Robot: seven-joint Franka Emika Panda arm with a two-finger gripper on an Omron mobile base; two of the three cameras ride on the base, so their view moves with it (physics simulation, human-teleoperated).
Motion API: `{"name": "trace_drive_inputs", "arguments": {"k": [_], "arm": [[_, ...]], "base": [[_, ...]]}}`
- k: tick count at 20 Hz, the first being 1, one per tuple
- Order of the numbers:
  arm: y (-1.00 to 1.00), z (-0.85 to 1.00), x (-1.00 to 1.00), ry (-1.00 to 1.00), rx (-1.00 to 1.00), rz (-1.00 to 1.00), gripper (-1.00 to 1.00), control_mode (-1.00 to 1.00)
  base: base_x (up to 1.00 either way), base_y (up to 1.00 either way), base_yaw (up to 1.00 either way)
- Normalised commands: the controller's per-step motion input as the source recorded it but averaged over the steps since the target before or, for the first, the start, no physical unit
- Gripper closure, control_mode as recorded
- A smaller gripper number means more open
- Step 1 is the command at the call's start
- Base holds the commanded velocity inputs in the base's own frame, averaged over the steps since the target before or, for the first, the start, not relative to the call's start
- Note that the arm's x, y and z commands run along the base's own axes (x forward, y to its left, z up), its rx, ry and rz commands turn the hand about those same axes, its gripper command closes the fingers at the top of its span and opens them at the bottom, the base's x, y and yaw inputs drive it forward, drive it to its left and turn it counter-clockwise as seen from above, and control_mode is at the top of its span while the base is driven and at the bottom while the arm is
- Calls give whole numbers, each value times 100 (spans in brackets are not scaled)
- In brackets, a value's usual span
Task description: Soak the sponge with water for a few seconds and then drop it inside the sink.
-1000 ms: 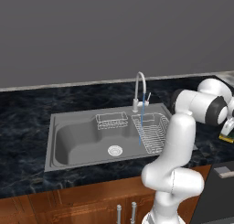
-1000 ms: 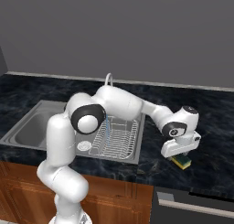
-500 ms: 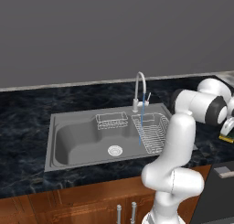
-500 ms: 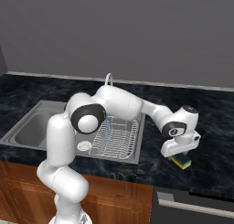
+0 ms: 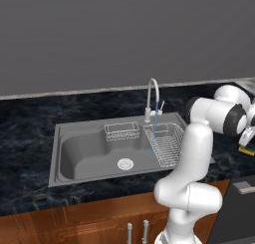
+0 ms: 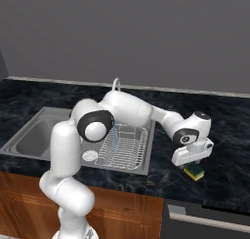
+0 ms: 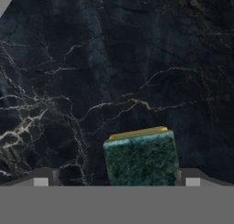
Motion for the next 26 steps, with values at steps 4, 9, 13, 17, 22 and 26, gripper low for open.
{"name": "trace_drive_inputs", "arguments": {"k": [4,9,13,17,22,26], "arm": [[-4,0,0,0,0,0,-100,-100],[-6,0,0,0,0,0,-100,-100],[-9,0,0,0,0,0,-100,-100],[-9,0,0,0,0,0,-100,-100],[-2,0,0,0,0,0,-100,-100],[0,-6,0,0,0,0,-100,-100]], "base": [[0,0,0],[0,0,0],[0,0,0],[0,0,0],[0,0,0],[0,0,0]]}}
